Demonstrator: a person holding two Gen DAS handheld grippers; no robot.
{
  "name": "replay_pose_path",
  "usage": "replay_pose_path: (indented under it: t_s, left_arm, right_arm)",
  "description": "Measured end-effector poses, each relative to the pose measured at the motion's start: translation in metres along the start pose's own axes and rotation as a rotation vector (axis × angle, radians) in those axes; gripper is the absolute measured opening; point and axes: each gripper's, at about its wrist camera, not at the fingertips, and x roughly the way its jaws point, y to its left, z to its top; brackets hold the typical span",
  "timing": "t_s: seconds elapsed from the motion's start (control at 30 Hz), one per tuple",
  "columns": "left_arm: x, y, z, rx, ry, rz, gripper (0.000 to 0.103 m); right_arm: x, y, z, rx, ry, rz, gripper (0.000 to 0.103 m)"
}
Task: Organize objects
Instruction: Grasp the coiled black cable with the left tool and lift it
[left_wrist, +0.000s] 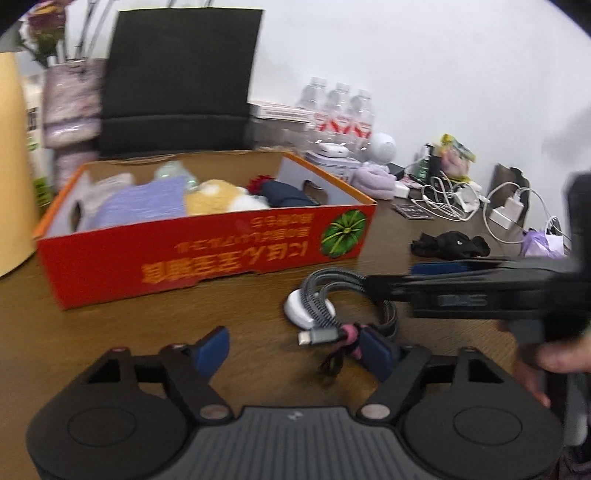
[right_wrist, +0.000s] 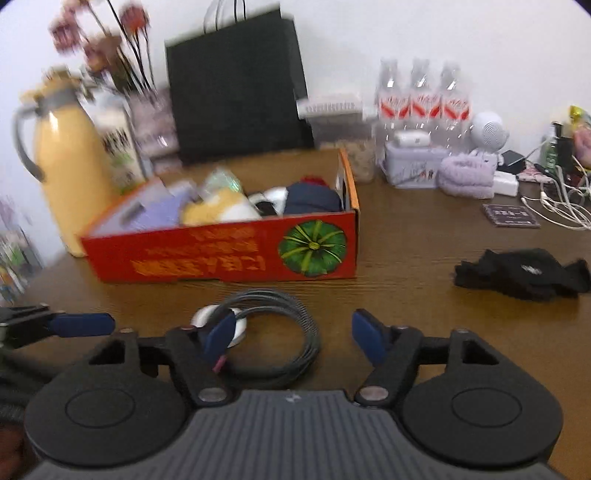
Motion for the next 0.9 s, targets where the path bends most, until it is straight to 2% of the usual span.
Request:
replay_pose_path:
  t_s: [0.07, 0.1, 0.13, 0.2, 0.3, 0.33, 0.4, 0.47, 0.5, 0.53, 0.57, 0.67, 0.77, 0.87, 0.9]
  left_arm:
    - [0.003, 0.008, 0.000, -0.036, -0.016, -0.019, 0.070]
    - [0.001, 0.019, 0.000, -0.076, -0.028, -0.008, 0.070]
    - [-0.004, 0.035, 0.000, -0.133, -0.043, 0.037, 0.070]
    - [-0.014, 0.057, 0.000, -0.192, -0.086, 0.137, 0.069]
    - [-0.016, 0.072, -0.001, -0.186, -0.101, 0.224, 0.070]
    - [-0.016, 0.074, -0.002, -0.190, -0.102, 0.247, 0.070]
    - [-0.012, 0.071, -0.003, -0.175, -0.092, 0.246, 0.071]
    - [-0.011, 0.062, -0.004, -0.144, -0.103, 0.221, 0.071]
    - [-0.011, 0.059, -0.005, -0.136, -0.108, 0.198, 0.071]
    - [-0.011, 0.057, -0.005, -0.144, -0.109, 0.171, 0.071]
    - [-0.010, 0.057, -0.005, -0.166, -0.111, 0.138, 0.071]
    - [-0.013, 0.054, -0.006, -0.218, -0.124, 0.035, 0.071]
    - [-0.022, 0.046, -0.007, -0.180, -0.176, -0.010, 0.072]
    - [-0.031, 0.036, -0.013, -0.096, -0.178, -0.065, 0.079]
    - [-0.034, 0.030, -0.016, -0.057, -0.171, -0.080, 0.080]
  right_arm:
    - [0.011, 0.004, 0.004, -0.024, 0.016, -0.017, 0.071]
    - [0.010, 0.005, 0.003, -0.031, 0.009, 0.004, 0.082]
    - [0.006, 0.004, -0.001, -0.036, -0.004, 0.030, 0.094]
    - [-0.003, 0.005, -0.012, -0.042, -0.035, 0.070, 0.094]
    - [-0.010, 0.020, -0.022, -0.091, -0.029, 0.146, 0.086]
    - [-0.012, 0.031, -0.024, -0.139, -0.029, 0.168, 0.086]
    - [-0.015, 0.058, -0.034, -0.312, -0.047, 0.181, 0.085]
    - [-0.006, 0.078, -0.041, -0.417, -0.023, 0.114, 0.065]
    - [0.001, 0.081, -0.042, -0.421, -0.002, 0.069, 0.047]
    - [0.003, 0.080, -0.041, -0.397, -0.009, 0.047, 0.031]
    - [0.002, 0.077, -0.038, -0.372, -0.007, 0.055, 0.023]
    - [-0.015, 0.071, -0.039, -0.309, -0.029, 0.093, 0.018]
    - [-0.040, 0.065, -0.044, -0.202, -0.095, 0.120, 0.017]
    - [-0.060, 0.028, -0.039, 0.066, -0.093, 0.312, 0.017]
    - [-0.066, 0.018, -0.037, 0.120, -0.090, 0.365, 0.016]
